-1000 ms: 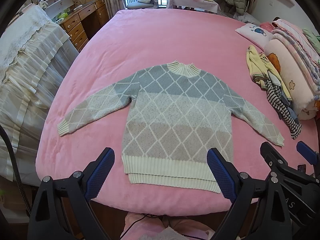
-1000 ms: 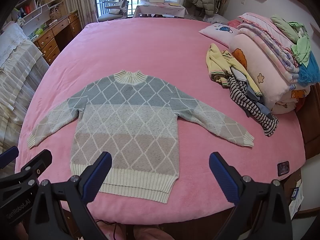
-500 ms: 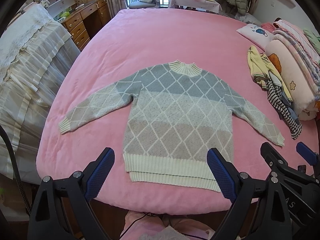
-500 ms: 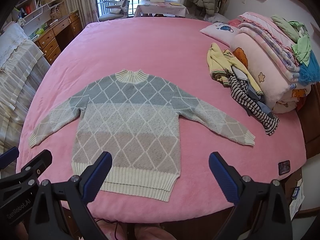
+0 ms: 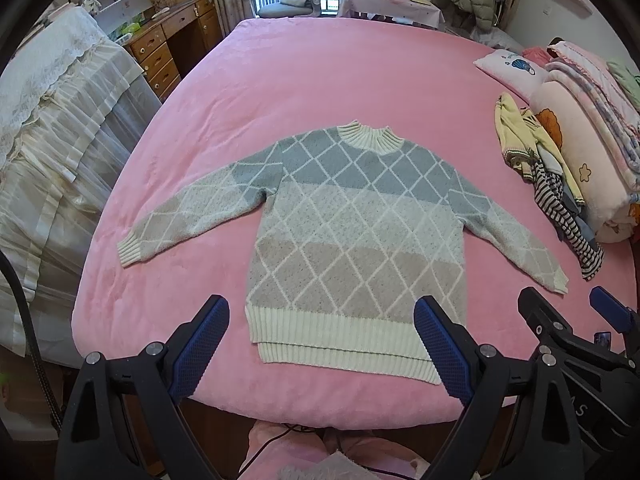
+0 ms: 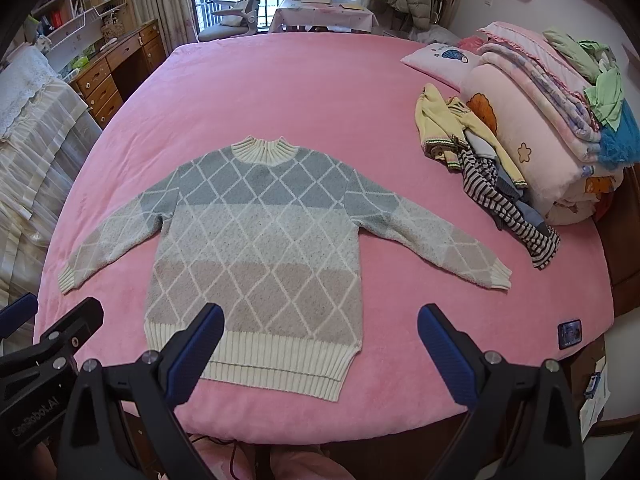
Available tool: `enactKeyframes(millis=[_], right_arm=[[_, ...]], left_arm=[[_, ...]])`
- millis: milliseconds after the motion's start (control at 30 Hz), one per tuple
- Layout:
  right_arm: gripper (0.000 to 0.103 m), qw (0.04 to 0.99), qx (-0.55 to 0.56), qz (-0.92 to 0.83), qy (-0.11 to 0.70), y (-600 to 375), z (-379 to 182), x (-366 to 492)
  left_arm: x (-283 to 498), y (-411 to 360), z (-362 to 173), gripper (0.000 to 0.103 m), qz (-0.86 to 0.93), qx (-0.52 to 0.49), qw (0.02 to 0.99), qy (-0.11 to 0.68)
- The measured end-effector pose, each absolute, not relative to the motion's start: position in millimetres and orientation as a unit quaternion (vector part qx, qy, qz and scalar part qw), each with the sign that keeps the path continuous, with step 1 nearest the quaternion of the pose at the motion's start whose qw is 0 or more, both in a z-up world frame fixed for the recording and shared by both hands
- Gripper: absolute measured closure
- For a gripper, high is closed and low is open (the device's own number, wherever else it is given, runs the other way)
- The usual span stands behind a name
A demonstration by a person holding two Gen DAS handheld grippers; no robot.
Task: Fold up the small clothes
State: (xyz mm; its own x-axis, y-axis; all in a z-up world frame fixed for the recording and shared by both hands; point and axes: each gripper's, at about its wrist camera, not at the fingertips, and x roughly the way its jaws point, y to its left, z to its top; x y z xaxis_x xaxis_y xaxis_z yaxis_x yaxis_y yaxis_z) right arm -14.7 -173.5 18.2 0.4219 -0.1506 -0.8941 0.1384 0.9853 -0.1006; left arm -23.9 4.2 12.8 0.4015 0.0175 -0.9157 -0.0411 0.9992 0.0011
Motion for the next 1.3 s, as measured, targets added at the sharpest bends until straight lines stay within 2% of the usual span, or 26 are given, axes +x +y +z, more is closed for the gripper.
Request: enactKeyframes(millis=[400,567,733,867,1200,1300], right_arm=[[0.005,0.843,-0.006,-0.084,0.531,-169.8,19.3,-16.1],[0.005,0.845,-0.012,-0.084,0.528,-160.4,17.7,-10.0],[0.005,0.849,-0.033,-0.079,0.521,-149.4,18.2,5.4],[0.013,0.851,-0.053,-0.066,0.518,-125.0,13.5,20.9],[0.017,0.855,-0.091,-0.035,0.509,-56.5,-6.3,68.1],[0.022,0.851,-0.088,-0.024,0.516,-37.9,-19.4,84.1]], left_arm=[[-19.0,11.3,15.0,0.01,0.028,-0.017,0.836,0.548],[-12.6,38.3,18.6,0.01,0.048,-0.03,0.841,0.539],[-0.8,105.2,12.8,0.01,0.118,-0.035,0.845,0.521],[6.0,176.5,-1.0,0.01,0.182,-0.062,0.832,0.52],[14.0,330.2,-38.0,0.01,0.294,-0.101,0.803,0.508],[19.0,364.7,-56.7,0.01,0.305,-0.107,0.793,0.517]])
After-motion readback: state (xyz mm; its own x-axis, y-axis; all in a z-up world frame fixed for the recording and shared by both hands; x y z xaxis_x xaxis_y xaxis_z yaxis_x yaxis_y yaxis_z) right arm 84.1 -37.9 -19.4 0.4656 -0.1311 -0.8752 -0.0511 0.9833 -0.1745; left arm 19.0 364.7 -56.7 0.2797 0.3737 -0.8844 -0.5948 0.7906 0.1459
